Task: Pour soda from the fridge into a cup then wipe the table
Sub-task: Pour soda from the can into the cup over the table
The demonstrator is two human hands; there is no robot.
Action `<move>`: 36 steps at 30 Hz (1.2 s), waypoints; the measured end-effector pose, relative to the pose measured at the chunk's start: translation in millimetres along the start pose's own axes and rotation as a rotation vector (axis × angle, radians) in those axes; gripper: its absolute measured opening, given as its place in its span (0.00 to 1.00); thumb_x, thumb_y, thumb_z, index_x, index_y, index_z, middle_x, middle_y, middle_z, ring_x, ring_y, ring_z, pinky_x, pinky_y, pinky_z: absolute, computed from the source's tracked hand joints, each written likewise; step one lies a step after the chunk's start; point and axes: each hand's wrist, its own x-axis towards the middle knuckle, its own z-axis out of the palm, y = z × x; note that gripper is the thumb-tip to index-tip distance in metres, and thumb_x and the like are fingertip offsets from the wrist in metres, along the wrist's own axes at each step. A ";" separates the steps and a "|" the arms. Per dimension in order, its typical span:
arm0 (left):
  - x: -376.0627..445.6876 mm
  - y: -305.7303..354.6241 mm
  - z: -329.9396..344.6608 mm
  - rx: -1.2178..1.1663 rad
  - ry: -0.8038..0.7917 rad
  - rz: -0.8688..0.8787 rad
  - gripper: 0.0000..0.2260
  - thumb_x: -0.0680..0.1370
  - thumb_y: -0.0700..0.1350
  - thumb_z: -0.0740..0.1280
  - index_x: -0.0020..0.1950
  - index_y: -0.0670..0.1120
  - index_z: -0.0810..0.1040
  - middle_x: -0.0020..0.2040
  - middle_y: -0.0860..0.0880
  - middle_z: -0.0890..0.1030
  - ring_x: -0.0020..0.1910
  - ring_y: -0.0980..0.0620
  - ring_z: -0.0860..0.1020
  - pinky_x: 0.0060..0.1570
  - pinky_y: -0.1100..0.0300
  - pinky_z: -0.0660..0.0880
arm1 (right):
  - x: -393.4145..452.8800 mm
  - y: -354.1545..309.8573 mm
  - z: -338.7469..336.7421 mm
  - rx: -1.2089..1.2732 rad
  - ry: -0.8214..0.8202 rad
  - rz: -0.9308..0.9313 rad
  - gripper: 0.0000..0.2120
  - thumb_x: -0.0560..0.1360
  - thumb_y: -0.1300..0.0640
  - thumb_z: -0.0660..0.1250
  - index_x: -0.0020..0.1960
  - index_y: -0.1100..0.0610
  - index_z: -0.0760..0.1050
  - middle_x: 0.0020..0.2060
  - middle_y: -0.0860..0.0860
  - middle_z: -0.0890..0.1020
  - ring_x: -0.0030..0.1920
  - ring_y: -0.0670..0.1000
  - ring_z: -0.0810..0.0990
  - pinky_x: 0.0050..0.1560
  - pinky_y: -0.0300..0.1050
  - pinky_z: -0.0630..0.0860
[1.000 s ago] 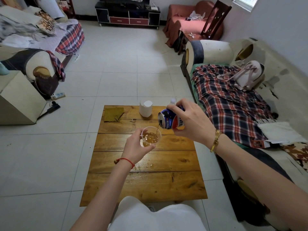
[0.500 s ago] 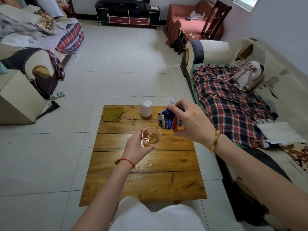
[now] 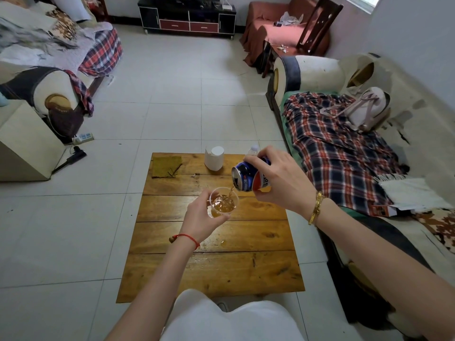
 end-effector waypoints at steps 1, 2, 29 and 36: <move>0.0 -0.3 0.4 -0.002 -0.001 -0.001 0.27 0.67 0.50 0.79 0.62 0.52 0.73 0.55 0.56 0.79 0.55 0.56 0.77 0.57 0.59 0.77 | 0.3 0.0 0.6 0.003 0.001 -0.001 0.36 0.64 0.50 0.76 0.70 0.51 0.67 0.55 0.55 0.73 0.53 0.55 0.74 0.58 0.51 0.74; 0.0 -0.6 0.8 -0.003 -0.002 -0.003 0.27 0.67 0.49 0.79 0.63 0.52 0.73 0.55 0.56 0.79 0.55 0.56 0.77 0.57 0.58 0.77 | 0.6 0.2 1.6 0.005 0.002 -0.003 0.36 0.64 0.50 0.76 0.70 0.51 0.68 0.55 0.55 0.73 0.53 0.55 0.74 0.58 0.51 0.74; 40.9 -48.9 -7.7 -0.019 0.021 -0.082 0.28 0.68 0.49 0.79 0.64 0.50 0.73 0.59 0.53 0.78 0.58 0.54 0.76 0.58 0.58 0.76 | -8.7 5.9 116.6 0.893 0.044 0.582 0.32 0.66 0.48 0.77 0.65 0.47 0.67 0.60 0.45 0.77 0.61 0.48 0.75 0.63 0.49 0.75; 48.1 -115.5 17.0 0.043 -0.002 -0.219 0.29 0.68 0.50 0.79 0.65 0.49 0.72 0.60 0.51 0.78 0.58 0.52 0.76 0.56 0.55 0.77 | -38.5 8.3 212.0 0.983 -0.054 0.776 0.33 0.66 0.52 0.78 0.66 0.50 0.67 0.61 0.46 0.77 0.62 0.48 0.75 0.63 0.47 0.75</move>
